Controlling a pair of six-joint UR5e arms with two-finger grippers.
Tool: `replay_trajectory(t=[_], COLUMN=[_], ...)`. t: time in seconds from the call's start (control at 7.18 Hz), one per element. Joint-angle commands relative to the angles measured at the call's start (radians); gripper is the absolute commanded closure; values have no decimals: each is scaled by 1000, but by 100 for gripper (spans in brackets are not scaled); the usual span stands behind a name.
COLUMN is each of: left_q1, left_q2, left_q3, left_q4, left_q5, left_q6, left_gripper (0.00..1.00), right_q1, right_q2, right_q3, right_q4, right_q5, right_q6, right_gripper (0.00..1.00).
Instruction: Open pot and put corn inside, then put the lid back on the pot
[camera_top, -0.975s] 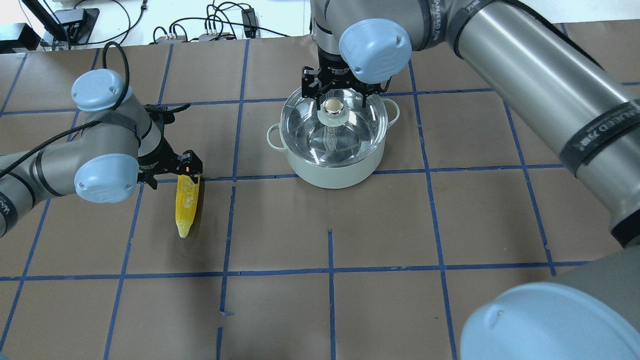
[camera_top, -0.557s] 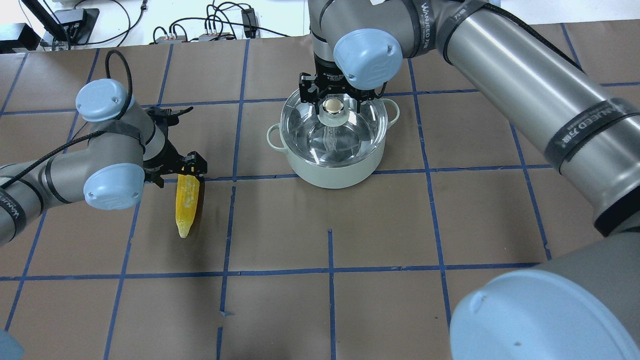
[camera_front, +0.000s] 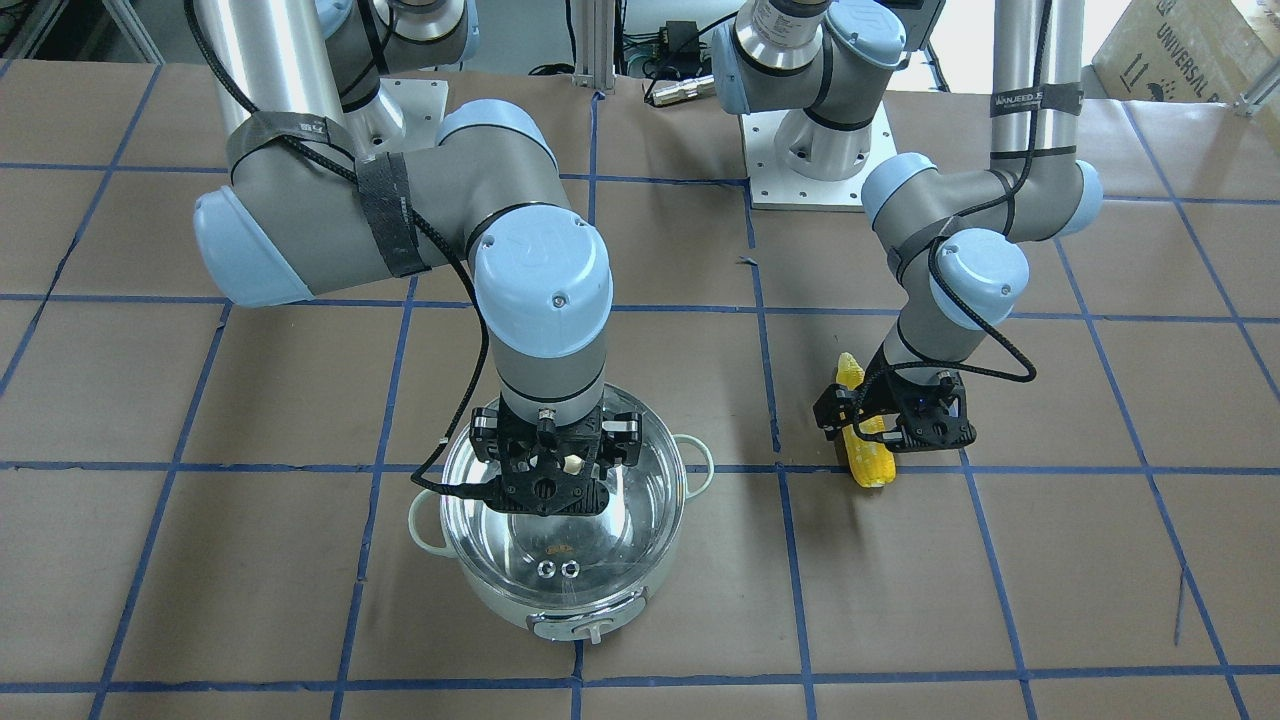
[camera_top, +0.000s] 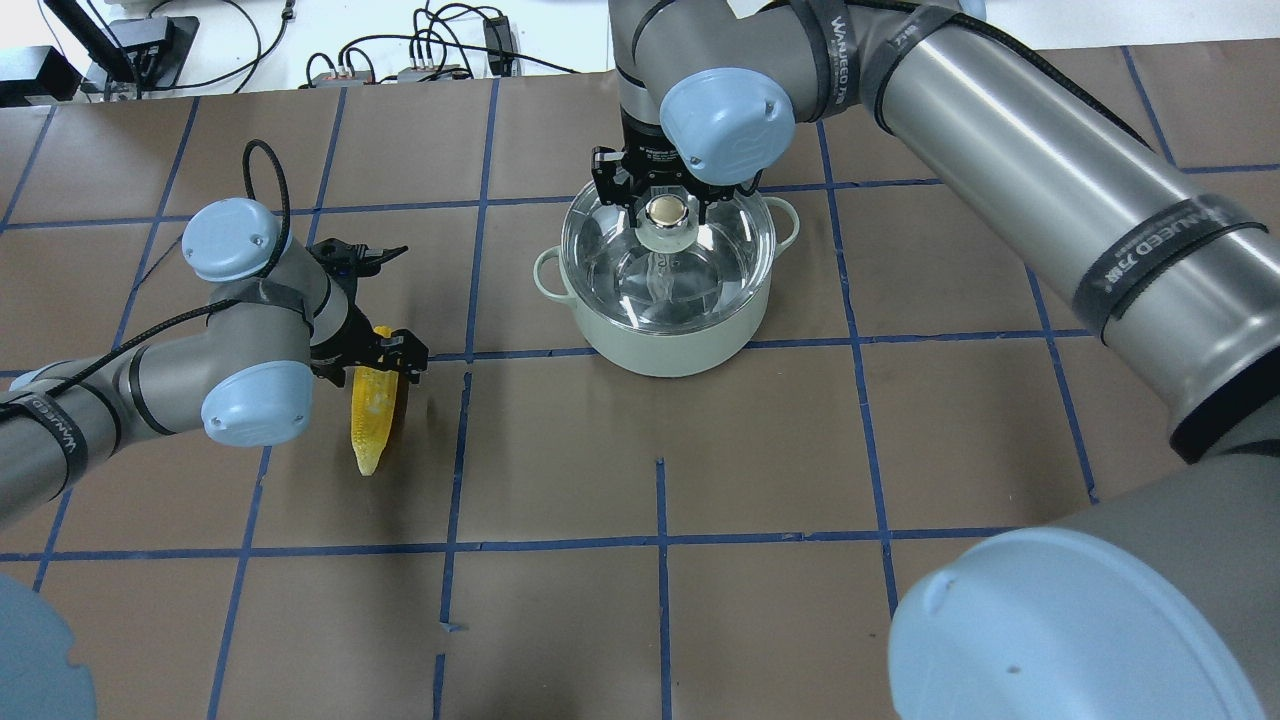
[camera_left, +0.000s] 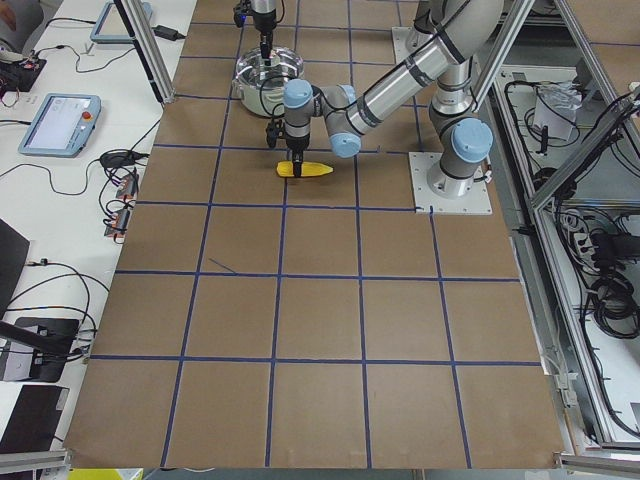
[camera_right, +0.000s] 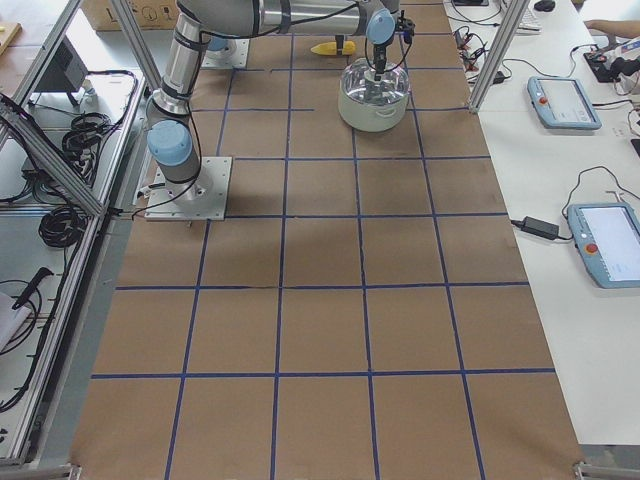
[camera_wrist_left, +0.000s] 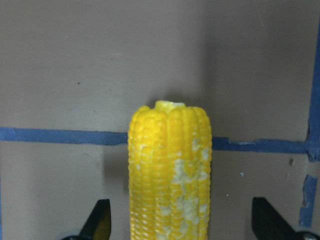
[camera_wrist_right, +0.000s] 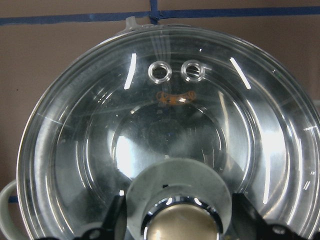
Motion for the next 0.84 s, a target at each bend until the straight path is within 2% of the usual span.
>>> replay_trajectory(t=[0.0, 0.14, 0.28, 0.42, 0.7], left_q1=[1, 1, 1, 1, 1], left_q2=[-3, -3, 0, 11, 19], left_q3=[-34, -41, -34, -31, -19], left_q4=[62, 102, 103, 95, 81], left_q5=[0, 2, 11, 14, 16], left_q6=[16, 14, 13, 11, 0], left_gripper=[2, 30, 59, 79, 92], right_q1=[1, 1, 1, 1, 1], right_q2=[0, -5, -5, -10, -20], right_q3=[5, -1, -5, -7, -45], right_q4=[-2, 12, 9, 9, 41], right_q5=[0, -6, -2, -3, -3], right_q6=[-1, 0, -1, -1, -1], right_gripper=[45, 68, 79, 82, 82])
